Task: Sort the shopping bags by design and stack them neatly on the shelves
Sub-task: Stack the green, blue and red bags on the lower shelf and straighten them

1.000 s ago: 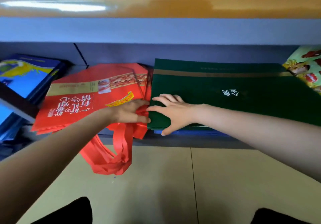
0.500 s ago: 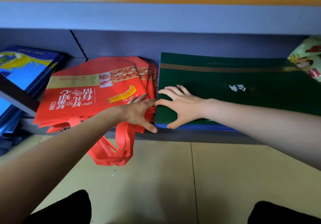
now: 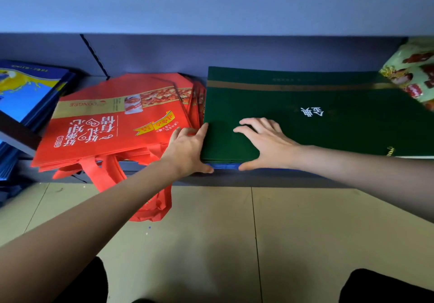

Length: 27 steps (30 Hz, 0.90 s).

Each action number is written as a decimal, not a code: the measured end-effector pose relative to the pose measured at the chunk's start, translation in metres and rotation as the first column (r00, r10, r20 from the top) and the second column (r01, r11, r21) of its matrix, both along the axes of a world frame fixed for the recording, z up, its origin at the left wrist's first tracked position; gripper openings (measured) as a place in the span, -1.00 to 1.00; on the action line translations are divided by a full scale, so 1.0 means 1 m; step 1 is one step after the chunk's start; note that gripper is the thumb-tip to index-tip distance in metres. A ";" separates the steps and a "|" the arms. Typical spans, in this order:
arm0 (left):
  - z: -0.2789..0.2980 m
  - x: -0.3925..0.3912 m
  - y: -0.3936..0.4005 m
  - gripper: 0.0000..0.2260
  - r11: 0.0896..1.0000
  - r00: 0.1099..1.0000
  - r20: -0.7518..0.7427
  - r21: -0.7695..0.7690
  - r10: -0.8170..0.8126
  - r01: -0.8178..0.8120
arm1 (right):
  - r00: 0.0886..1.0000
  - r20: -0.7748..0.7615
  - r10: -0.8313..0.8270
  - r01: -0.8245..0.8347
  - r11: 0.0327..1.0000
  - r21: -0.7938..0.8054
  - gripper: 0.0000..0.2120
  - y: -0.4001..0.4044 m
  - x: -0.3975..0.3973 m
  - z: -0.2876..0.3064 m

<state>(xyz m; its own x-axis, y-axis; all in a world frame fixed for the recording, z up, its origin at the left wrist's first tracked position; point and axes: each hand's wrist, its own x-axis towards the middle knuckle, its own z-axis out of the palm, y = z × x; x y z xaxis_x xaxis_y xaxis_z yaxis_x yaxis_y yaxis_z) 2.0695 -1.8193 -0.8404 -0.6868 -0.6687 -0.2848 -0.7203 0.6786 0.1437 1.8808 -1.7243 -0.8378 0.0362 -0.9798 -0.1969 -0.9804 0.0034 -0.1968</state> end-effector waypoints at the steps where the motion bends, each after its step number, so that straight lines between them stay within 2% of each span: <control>1: 0.000 -0.003 0.000 0.02 0.999 0.999 0.033 -0.038 -0.027 0.029 | 1.000 -0.010 -0.014 0.014 1.000 -0.001 -0.16 0.000 0.000 0.001; 3: 0.000 -0.010 0.000 0.02 0.995 0.991 0.117 -0.068 -0.066 0.074 | 0.999 -0.050 -0.021 0.021 1.000 0.005 -0.14 0.000 0.000 0.002; 6: 0.003 -0.015 -0.005 0.03 0.995 0.974 0.208 -0.027 -0.086 0.093 | 0.994 -0.105 -0.012 0.014 1.000 0.022 -0.15 -0.003 0.001 0.003; 14: 0.004 -0.016 -0.006 0.02 0.991 0.959 0.261 -0.043 -0.108 0.123 | 0.989 -0.126 0.075 -0.050 0.980 0.194 0.01 0.014 -0.032 0.012; 18: 0.000 -0.016 -0.008 0.05 0.995 0.963 0.252 -0.015 -0.094 0.101 | 0.993 -0.107 -0.057 0.067 0.993 0.099 0.01 0.039 -0.047 -0.002; 20: 0.001 -0.018 -0.009 0.05 0.994 0.955 0.281 -0.024 -0.095 0.106 | 0.990 -0.128 -0.058 0.064 0.997 0.043 -0.04 0.042 -0.047 -0.007; 24: 0.013 -0.028 0.003 0.10 0.991 0.916 0.394 -0.076 -0.071 0.109 | 0.991 -0.129 -0.015 0.020 0.999 0.037 -0.01 0.044 -0.051 0.000; 27: 0.020 -0.047 0.017 0.03 0.974 0.934 0.300 -0.053 -0.196 0.221 | 0.993 -0.120 0.015 -0.007 0.998 0.060 0.00 0.053 -0.067 0.014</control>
<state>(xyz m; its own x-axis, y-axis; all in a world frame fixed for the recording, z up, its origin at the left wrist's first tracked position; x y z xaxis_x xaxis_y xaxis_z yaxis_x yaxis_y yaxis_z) 2.0222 -1.8023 -0.8206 -0.7091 -0.5498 -0.4414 -0.5629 0.8184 -0.1151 1.8142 -1.6718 -0.8242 0.0194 -0.9659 -0.2583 -0.9970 0.0006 -0.0771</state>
